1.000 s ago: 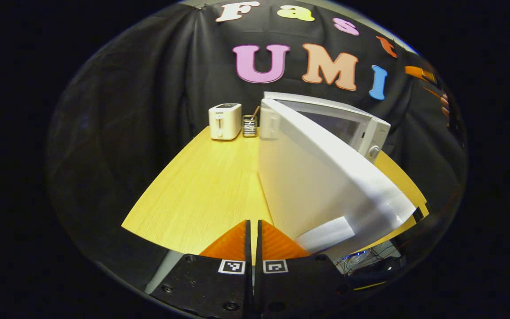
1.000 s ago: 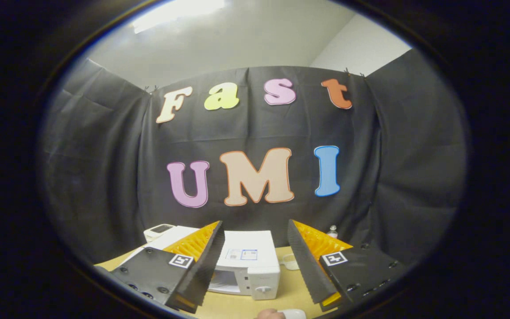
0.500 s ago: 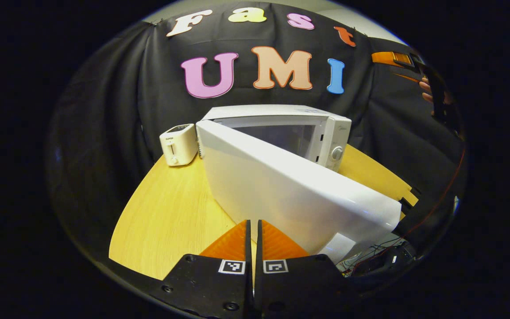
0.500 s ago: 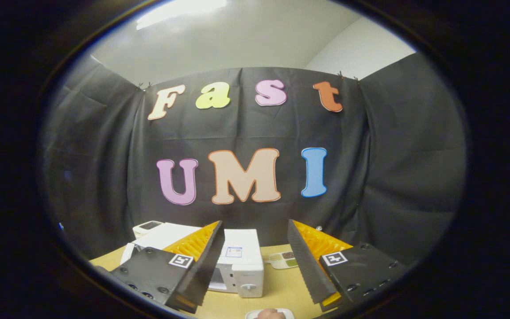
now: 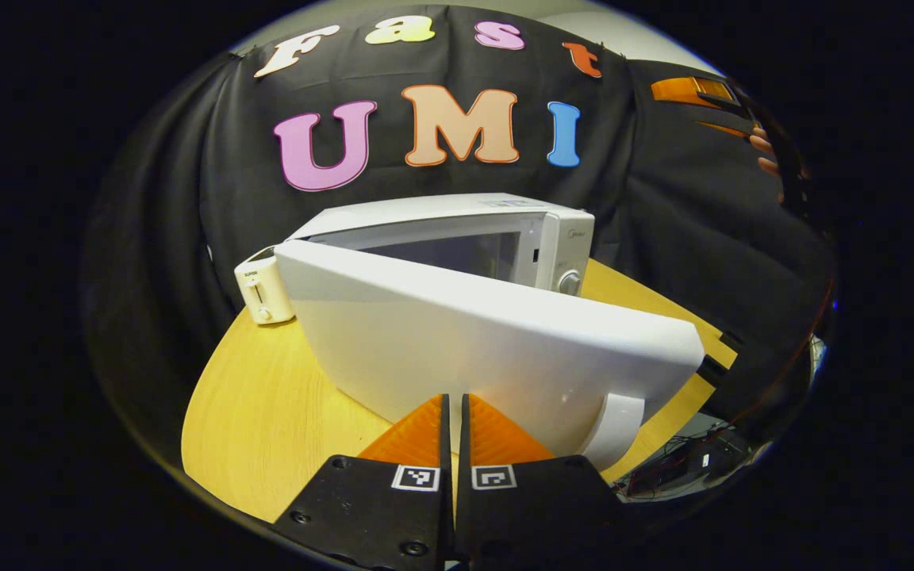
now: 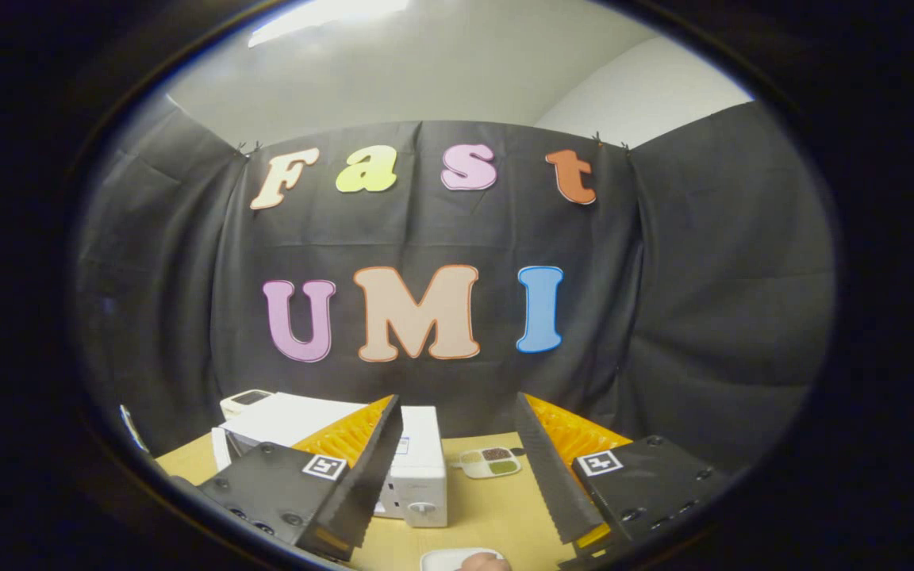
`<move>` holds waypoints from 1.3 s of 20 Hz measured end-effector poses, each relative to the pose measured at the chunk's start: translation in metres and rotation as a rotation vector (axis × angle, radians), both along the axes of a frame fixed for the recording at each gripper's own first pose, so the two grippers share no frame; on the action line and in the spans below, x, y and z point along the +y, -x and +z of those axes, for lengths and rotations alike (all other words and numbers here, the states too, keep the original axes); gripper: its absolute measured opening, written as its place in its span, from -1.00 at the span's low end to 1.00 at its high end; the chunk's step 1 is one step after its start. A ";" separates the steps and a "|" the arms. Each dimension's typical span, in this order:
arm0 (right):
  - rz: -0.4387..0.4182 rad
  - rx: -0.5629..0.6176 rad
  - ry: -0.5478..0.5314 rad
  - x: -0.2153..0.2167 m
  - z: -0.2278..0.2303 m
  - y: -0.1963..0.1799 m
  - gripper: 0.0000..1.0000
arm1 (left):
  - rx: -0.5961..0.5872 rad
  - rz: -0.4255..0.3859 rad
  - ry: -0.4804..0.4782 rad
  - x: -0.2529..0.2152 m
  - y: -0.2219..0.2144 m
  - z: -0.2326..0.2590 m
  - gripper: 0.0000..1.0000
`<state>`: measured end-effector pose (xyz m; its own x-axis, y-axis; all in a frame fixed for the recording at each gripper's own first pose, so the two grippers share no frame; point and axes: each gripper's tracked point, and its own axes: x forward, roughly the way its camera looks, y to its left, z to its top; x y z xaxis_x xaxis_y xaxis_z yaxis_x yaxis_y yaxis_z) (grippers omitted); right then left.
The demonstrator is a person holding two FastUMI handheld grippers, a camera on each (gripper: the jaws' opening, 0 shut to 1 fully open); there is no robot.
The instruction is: Open the microwave oven with the left hand, put the food in, and close the microwave oven.
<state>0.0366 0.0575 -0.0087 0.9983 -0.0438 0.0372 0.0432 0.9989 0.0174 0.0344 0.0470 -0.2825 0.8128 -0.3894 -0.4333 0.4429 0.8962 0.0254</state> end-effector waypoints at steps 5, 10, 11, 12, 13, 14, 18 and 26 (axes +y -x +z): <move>-0.013 -0.006 -0.010 -0.007 0.003 -0.003 0.70 | 0.007 -0.022 0.014 -0.021 -0.030 -0.003 -0.99; 0.015 -0.023 -0.072 -0.008 0.012 -0.007 0.70 | -0.008 -0.019 0.016 -0.039 -0.065 0.001 -0.99; 0.021 -0.031 -0.077 -0.008 0.015 -0.007 0.70 | -0.011 -0.020 0.012 -0.043 -0.072 0.001 -0.99; 0.025 -0.038 -0.075 -0.008 0.017 -0.008 0.70 | -0.016 -0.019 0.007 -0.047 -0.079 0.001 -0.99; 0.030 -0.044 -0.073 -0.007 0.019 -0.008 0.79 | -0.022 -0.020 0.000 -0.051 -0.085 0.002 -0.99; 0.035 -0.048 -0.072 -0.007 0.021 -0.009 0.69 | -0.030 -0.020 -0.003 -0.055 -0.092 0.003 -0.99; 0.034 -0.053 -0.046 -0.008 0.023 -0.010 0.69 | -0.051 -0.020 -0.021 -0.068 -0.121 0.007 -0.99; 0.009 -0.068 0.092 -0.008 0.026 -0.011 0.69 | -0.053 0.016 0.015 -0.085 -0.138 0.007 -0.99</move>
<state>0.0475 0.0499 0.0177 0.9938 -0.0280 0.1079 0.0359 0.9968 -0.0717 0.1722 -0.0378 -0.2754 0.8404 -0.3826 -0.3839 0.4272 0.9035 0.0348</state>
